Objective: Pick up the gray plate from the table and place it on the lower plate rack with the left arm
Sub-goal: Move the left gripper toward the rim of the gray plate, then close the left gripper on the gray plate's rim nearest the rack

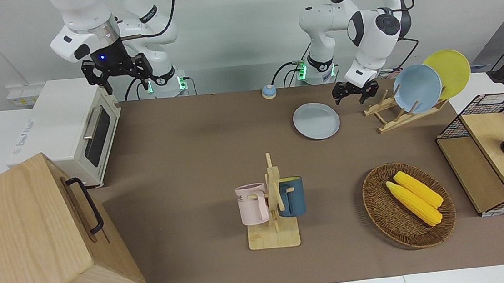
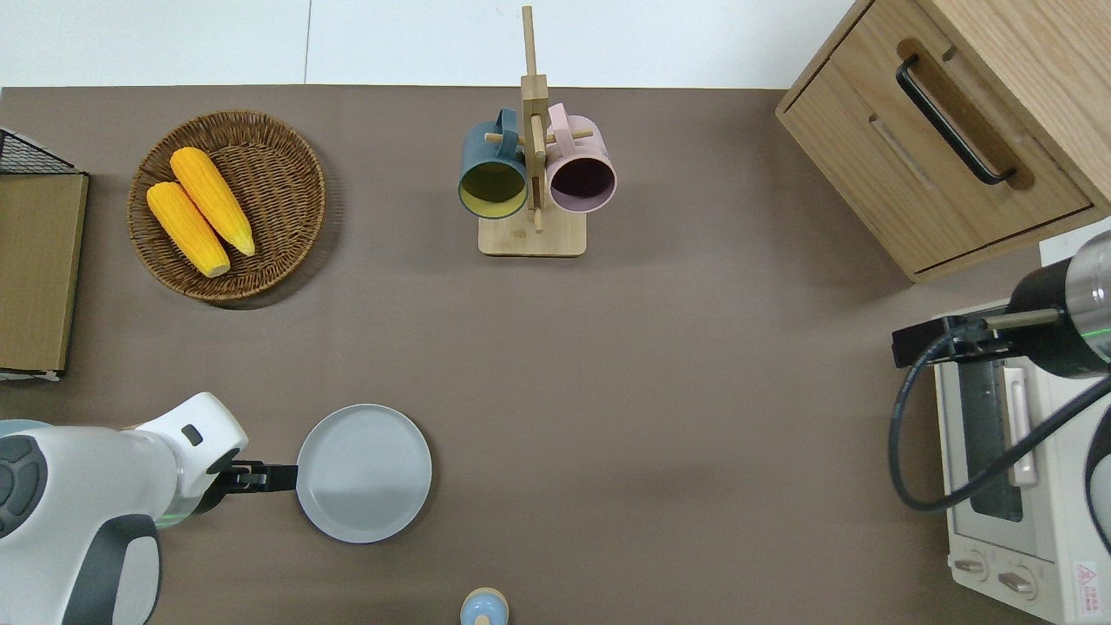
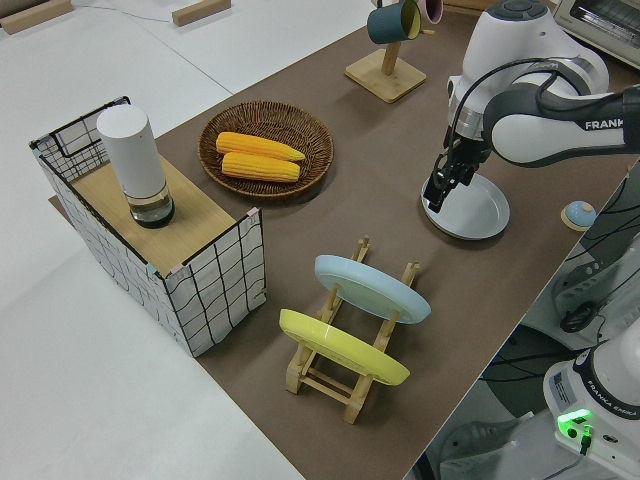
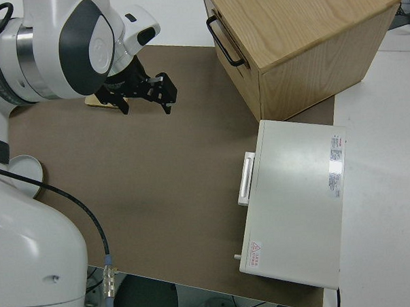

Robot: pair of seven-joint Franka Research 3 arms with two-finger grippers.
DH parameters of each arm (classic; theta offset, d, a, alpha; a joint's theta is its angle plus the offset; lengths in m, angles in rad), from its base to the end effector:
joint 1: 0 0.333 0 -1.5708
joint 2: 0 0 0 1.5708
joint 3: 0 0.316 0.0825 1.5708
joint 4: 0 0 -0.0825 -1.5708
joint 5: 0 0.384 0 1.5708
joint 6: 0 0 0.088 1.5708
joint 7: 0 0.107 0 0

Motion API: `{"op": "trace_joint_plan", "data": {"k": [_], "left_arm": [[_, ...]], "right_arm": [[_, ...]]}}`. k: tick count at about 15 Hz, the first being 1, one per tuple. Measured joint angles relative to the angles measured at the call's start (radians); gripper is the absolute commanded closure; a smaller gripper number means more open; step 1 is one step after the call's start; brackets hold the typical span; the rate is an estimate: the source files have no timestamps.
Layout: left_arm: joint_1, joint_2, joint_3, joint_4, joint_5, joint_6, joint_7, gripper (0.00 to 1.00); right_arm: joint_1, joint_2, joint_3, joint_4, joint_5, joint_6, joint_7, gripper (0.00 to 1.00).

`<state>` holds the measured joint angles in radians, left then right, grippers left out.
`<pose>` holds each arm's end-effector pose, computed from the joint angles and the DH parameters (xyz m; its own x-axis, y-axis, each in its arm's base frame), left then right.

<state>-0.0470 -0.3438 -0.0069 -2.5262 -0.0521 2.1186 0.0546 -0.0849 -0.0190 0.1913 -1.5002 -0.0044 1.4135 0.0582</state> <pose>0.4132 -0.0246 0.3930 0.9948 -0.0806 -0.0620 -0.0779 -0.9960 0.0438 0.5292 0.0571 0.6541 0.9966 0.0470 -0.0674 0.0479 -0.9988 0.0119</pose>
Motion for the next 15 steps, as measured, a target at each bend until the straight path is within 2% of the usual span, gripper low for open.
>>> {"op": "trace_joint_plan", "data": {"k": [6, 15], "left_arm": [[0.000, -0.003, 0.000, -0.056, -0.013, 0.039, 0.000, 0.00], [0.000, 0.016, -0.001, -0.161, -0.020, 0.193, 0.000, 0.00]], "right_arm": [[0.000, 0.000, 0.000, 0.000, 0.000, 0.000, 0.000, 0.011], [0.000, 0.000, 0.000, 0.000, 0.000, 0.000, 0.000, 0.011]]}}
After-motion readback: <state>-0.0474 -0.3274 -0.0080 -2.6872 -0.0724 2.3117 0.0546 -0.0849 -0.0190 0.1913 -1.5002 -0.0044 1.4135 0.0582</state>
